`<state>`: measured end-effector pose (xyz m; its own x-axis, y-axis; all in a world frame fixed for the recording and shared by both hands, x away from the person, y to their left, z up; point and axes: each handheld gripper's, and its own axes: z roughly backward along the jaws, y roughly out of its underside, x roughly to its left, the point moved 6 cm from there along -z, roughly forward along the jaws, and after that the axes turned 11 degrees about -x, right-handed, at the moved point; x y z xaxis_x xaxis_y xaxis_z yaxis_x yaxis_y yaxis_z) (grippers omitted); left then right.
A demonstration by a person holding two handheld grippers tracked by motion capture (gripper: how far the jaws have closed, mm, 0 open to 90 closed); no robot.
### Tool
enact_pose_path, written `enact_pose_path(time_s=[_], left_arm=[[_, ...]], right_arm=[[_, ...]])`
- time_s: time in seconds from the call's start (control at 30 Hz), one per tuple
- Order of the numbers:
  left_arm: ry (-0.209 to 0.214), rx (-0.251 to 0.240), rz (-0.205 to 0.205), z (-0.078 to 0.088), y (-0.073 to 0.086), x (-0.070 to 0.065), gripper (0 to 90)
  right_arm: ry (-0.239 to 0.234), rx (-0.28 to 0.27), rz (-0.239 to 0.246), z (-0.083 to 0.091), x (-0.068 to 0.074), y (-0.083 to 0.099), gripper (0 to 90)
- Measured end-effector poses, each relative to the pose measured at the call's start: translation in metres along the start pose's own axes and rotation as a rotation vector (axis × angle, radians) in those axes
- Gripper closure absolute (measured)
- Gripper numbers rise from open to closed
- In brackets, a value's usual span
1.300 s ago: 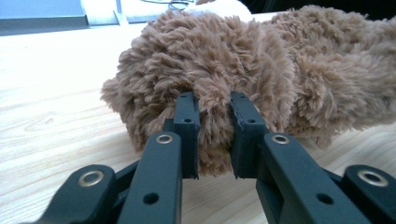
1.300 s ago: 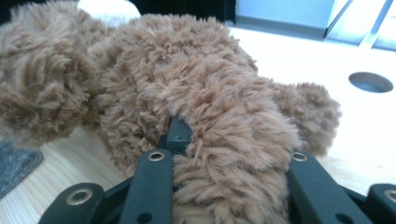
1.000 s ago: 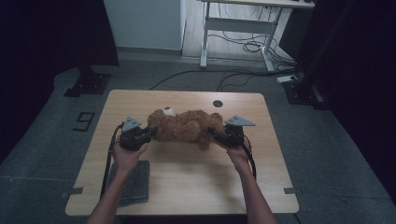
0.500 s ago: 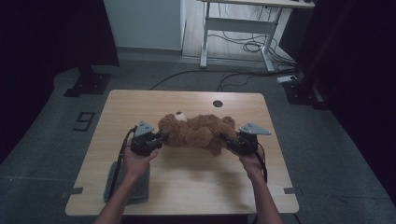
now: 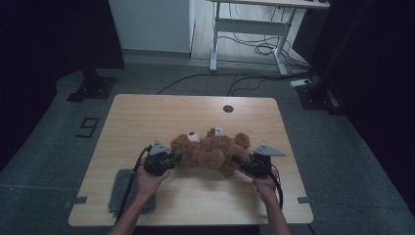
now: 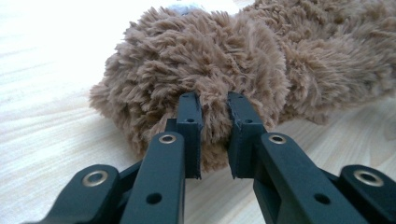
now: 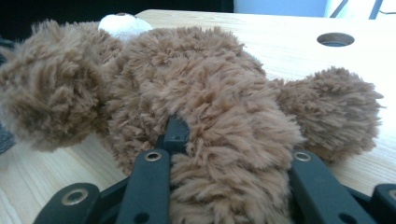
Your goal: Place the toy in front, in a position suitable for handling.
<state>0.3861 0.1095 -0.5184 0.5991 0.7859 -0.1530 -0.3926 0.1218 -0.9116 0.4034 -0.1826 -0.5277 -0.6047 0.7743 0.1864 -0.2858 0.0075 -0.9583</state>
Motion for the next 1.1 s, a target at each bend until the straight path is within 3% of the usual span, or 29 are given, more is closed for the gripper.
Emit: enact_pose_path(time_s=[0.23,0.43,0.57,0.67,0.77,0.93,1.1], left_arm=[[0.009,-0.004,-0.004,0.002,0.005,-0.002,76.9],[0.011,-0.014,0.006,0.005,0.009,-0.003,75.9],[0.012,-0.022,0.015,0.008,0.009,-0.001,73.2],[-0.003,-0.056,0.028,0.014,0.008,0.001,65.3],[0.007,-0.053,0.035,0.022,0.007,0.002,52.0],[-0.051,-0.044,-0.004,0.043,0.015,0.007,33.1],[-0.048,-0.061,0.029,0.056,0.023,0.012,27.9]], right_arm=[[-0.015,-0.006,-0.024,0.002,-0.001,0.007,61.8],[0.004,-0.032,-0.057,0.002,-0.006,0.013,52.7],[0.014,-0.019,-0.038,0.004,-0.008,0.012,45.8],[0.015,-0.021,-0.031,0.009,-0.008,0.010,43.4],[0.005,-0.020,-0.035,0.015,-0.005,0.010,41.9],[-0.008,-0.028,-0.060,0.024,-0.004,0.011,40.0],[-0.003,-0.032,-0.082,0.028,-0.006,0.014,39.2]])
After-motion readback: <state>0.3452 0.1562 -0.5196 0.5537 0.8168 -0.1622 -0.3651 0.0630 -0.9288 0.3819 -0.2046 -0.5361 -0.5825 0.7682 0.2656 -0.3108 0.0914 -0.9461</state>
